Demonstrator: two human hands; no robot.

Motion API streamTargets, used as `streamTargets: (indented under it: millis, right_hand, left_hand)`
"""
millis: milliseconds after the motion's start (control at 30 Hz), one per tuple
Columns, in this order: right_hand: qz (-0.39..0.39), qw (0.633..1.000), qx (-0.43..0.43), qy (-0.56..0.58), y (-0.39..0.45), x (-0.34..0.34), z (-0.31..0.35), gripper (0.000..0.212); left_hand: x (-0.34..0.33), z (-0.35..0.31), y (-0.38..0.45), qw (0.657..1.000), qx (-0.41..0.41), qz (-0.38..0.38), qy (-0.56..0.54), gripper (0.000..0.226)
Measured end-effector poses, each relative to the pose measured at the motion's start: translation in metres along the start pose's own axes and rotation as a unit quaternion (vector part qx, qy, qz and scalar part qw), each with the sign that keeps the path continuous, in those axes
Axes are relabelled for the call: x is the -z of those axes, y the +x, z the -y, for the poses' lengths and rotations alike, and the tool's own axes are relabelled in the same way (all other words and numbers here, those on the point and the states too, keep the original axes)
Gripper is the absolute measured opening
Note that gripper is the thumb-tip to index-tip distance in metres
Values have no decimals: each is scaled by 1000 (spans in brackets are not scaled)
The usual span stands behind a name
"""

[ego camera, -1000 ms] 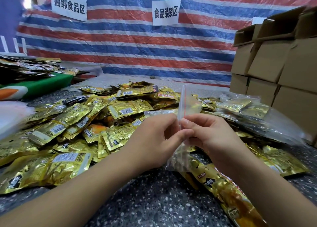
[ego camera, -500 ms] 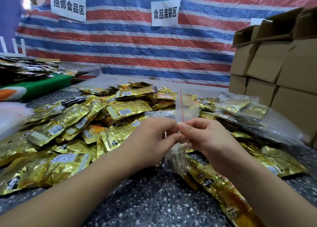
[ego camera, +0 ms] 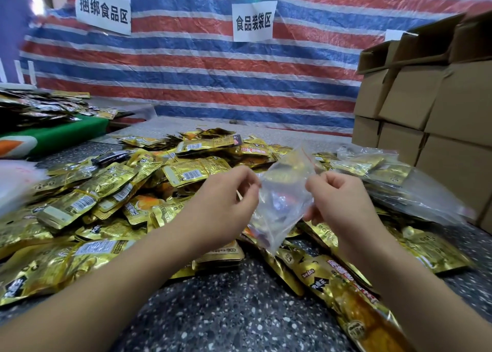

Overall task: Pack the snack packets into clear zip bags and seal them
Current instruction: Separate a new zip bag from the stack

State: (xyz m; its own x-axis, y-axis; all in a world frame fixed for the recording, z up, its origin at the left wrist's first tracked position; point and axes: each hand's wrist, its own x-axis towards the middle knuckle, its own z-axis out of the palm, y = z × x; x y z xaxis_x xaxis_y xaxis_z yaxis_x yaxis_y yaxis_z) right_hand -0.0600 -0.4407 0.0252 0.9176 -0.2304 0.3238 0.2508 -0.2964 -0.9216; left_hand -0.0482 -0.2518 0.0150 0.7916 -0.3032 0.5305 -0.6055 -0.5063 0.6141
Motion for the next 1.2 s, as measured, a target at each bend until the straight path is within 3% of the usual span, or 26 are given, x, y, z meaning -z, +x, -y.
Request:
streamTargets:
  millis: [100,167,367,500,633,733,867,933,1200]
  right_hand:
    - [11,1000,6,-8,-1,-5,-3,27]
    - [12,1000,8,2,-1,-6,-5,27]
    - [11,999,-22,22,0,-7,-6,23]
    - [-6,999,-33,4,3,-5,-6,29]
    - [-28,998,-44,-33,10,6,-6,24]
    - [-45,997,-50,-48,14,13,-5,12]
    - [-79,996,-39,-31,15,17,-2,24]
    - [-69,997,-29,-28,14,17,0,21]
    - [-1,979,93,-182,25,11,27,17]
  left_hand:
    - [-1,-8,-7,992,-107,21,57,33]
    - [-1,-14,-11,978,-169,54,113,29]
    - [-4,-18,-17,952,-216,86,200,45]
    - [-4,-10,-11,951,-199,67,229,30]
    - [2,-1,-7,962,-175,59,200,29]
    - [6,1,-4,978,-156,45,130,40]
    - [11,0,2,994,-100,10,-44,56]
    - [13,1,3,994,-73,3,-79,62]
    - [12,12,8,999,-23,16,-21,55]
